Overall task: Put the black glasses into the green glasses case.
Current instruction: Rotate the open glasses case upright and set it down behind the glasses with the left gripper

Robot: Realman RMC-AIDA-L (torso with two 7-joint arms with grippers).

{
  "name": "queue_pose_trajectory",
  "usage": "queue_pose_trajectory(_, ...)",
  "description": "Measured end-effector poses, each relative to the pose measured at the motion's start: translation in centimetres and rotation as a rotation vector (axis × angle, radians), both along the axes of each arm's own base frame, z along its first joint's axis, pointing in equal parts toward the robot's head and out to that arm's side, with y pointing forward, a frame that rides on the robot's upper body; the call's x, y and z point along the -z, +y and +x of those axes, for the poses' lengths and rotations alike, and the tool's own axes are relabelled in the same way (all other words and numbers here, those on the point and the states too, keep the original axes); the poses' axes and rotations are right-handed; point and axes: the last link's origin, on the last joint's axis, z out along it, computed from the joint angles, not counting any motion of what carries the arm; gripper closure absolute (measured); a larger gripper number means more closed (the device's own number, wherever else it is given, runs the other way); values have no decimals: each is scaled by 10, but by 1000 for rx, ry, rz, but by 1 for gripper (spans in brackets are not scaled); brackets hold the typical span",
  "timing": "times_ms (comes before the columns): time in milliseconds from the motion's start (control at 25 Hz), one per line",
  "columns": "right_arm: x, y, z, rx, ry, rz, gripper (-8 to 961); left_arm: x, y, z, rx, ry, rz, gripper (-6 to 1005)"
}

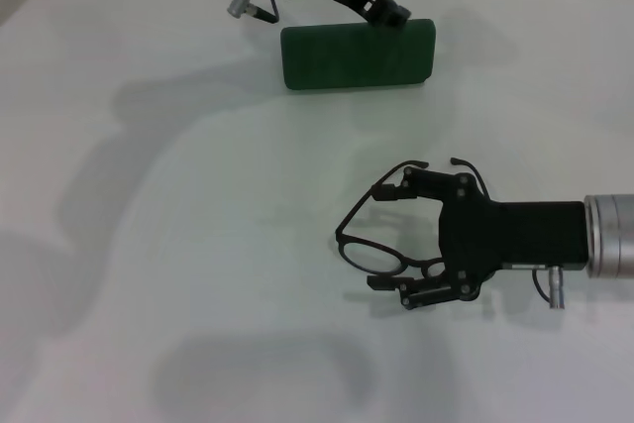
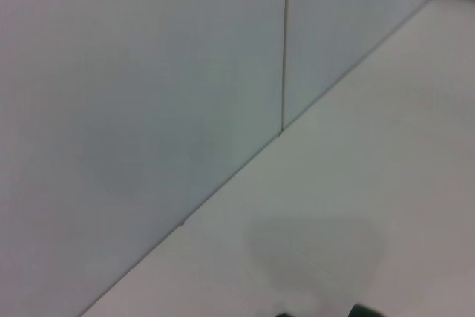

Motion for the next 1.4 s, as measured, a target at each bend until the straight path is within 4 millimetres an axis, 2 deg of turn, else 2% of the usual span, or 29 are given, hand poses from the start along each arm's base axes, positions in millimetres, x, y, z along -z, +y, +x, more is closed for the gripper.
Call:
queue_pose_trajectory(280, 0, -1, 1, 2, -1, -2, 83, 9, -3, -2, 37, 157, -22, 428)
queue_pose_trajectory(520, 0, -1, 0, 4, 2, -8, 83, 14, -3, 11, 77, 248, -43, 286)
queue_pose_trajectory(880, 9, -5, -5, 6, 12, -19, 83, 20, -5, 17, 129, 324, -68, 286)
queue_pose_trajectory(1400, 10, -5, -4, 17, 16, -16, 83, 25, -7, 22, 187, 397, -77, 285)
